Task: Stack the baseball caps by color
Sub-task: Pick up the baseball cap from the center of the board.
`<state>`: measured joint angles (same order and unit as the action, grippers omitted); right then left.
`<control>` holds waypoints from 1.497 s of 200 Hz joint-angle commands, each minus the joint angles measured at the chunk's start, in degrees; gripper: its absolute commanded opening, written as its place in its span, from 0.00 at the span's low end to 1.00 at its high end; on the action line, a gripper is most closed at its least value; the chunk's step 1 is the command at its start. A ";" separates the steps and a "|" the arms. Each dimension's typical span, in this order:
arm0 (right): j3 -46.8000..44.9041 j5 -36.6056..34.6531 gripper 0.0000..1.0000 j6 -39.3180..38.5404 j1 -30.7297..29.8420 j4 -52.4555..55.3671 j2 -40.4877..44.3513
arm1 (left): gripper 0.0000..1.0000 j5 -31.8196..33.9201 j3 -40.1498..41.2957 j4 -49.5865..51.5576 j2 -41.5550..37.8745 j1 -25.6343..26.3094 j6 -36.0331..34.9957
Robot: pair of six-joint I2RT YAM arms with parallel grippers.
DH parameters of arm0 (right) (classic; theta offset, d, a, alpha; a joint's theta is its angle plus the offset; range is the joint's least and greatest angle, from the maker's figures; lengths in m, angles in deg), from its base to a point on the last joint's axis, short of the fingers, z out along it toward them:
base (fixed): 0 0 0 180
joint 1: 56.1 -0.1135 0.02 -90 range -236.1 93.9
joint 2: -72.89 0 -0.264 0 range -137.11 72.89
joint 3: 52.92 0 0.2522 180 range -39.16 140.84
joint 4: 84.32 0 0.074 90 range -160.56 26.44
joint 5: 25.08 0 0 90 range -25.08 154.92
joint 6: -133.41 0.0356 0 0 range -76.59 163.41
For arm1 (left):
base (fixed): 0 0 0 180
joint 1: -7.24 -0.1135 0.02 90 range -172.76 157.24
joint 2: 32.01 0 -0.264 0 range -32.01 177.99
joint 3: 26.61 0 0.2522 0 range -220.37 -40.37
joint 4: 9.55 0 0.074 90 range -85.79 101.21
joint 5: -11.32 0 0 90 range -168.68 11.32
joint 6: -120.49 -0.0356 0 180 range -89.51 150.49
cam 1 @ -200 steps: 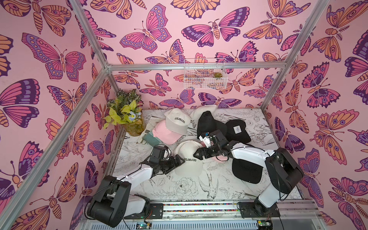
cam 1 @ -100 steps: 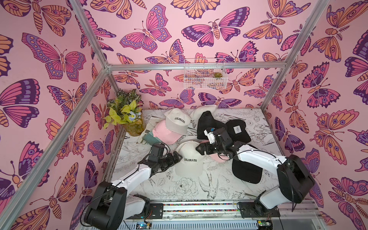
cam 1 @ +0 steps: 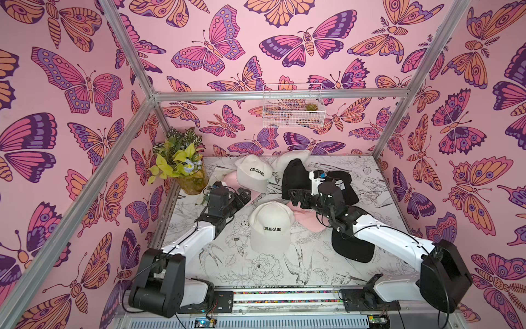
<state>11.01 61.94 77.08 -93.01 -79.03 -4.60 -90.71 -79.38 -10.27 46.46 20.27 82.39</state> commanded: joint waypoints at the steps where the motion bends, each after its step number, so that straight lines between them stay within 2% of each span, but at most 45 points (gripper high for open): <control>1: -0.16 -1.68 0.99 2.18 -0.24 -2.54 1.73 | 0.86 -2.54 -1.80 -7.44 4.53 -0.91 0.86; 32: -0.46 -0.59 0.99 5.32 0.07 -0.26 5.63 | 0.79 -1.44 -4.93 -10.92 10.92 -1.61 2.19; 75: -0.79 -1.60 1.00 5.10 0.06 2.24 10.47 | 0.56 -0.27 -9.01 -15.71 19.73 -2.52 4.25; 123: -1.88 -4.77 1.00 1.93 0.08 6.85 16.47 | 0.61 -0.56 -12.55 -17.69 25.55 -2.43 4.51; 155: -3.76 -5.29 1.00 2.63 0.01 5.83 18.08 | 0.55 -0.68 -15.42 -15.89 28.14 -1.84 4.66; 213: -4.03 -4.78 1.00 3.02 0.01 6.54 17.77 | 0.56 9.18 -14.97 -11.22 27.48 2.78 6.31; 243: -4.07 -4.37 1.00 3.24 0.06 6.10 17.30 | 0.52 4.64 -19.36 -8.37 31.30 2.81 5.48; 270: -4.11 -3.62 1.00 3.51 0.08 6.20 16.67 | 0.43 1.58 -21.94 -8.47 32.79 2.87 1.77; 299: -4.38 -3.56 0.99 3.39 0.08 5.97 16.04 | 0.08 4.36 -21.67 -8.50 32.20 2.78 1.89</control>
<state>7.14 58.13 80.55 -92.99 -72.95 12.12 -87.39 -100.67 -19.91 78.83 23.33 86.04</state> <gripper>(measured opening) 0.995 0.202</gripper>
